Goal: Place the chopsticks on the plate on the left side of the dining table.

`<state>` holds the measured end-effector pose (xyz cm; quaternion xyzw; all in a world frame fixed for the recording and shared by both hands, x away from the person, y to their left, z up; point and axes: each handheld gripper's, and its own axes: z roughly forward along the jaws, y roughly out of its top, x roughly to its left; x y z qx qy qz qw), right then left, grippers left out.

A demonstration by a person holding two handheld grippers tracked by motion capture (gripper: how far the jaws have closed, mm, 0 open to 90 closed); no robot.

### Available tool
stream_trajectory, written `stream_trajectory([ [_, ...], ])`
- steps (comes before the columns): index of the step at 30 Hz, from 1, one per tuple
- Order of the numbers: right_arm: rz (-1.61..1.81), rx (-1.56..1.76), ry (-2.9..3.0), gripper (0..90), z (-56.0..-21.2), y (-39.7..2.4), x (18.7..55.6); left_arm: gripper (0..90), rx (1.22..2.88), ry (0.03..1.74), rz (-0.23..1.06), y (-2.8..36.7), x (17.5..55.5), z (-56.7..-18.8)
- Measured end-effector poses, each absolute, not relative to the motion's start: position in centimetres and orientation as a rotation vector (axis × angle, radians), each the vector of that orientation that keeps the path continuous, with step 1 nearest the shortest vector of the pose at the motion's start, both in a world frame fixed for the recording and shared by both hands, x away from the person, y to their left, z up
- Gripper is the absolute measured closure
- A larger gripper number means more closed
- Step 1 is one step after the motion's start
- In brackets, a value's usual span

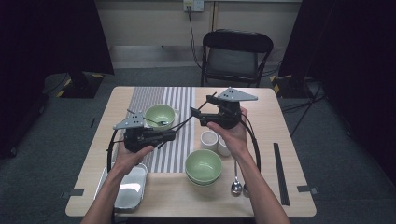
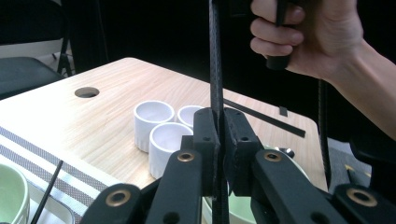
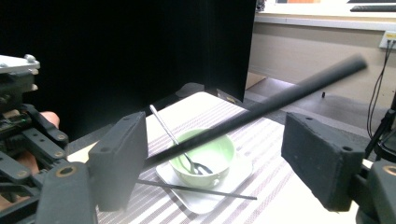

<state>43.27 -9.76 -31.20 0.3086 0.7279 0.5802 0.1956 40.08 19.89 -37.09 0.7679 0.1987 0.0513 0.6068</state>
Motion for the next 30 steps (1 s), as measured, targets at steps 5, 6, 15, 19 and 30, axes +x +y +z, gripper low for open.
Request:
stream_trajectory([
  [5,1.596,0.889,2.034,22.3,-31.5,-10.4,43.6,84.7,1.765,0.472,0.105,20.2,40.2,-37.2],
  [6,1.594,0.895,2.032,22.4,-31.6,-10.5,43.6,84.7,1.765,0.469,0.105,20.2,40.2,-37.2],
  [15,1.570,0.914,2.015,22.6,-32.2,-11.1,43.5,84.7,1.754,0.468,0.098,20.2,40.1,-37.0],
  [19,1.569,0.923,2.009,22.6,-32.4,-11.4,43.5,84.7,1.766,0.474,0.105,20.2,40.2,-37.1],
  [30,1.565,0.941,1.991,20.7,-32.6,-12.5,44.0,84.6,1.798,0.482,0.124,20.5,40.1,-37.1],
])
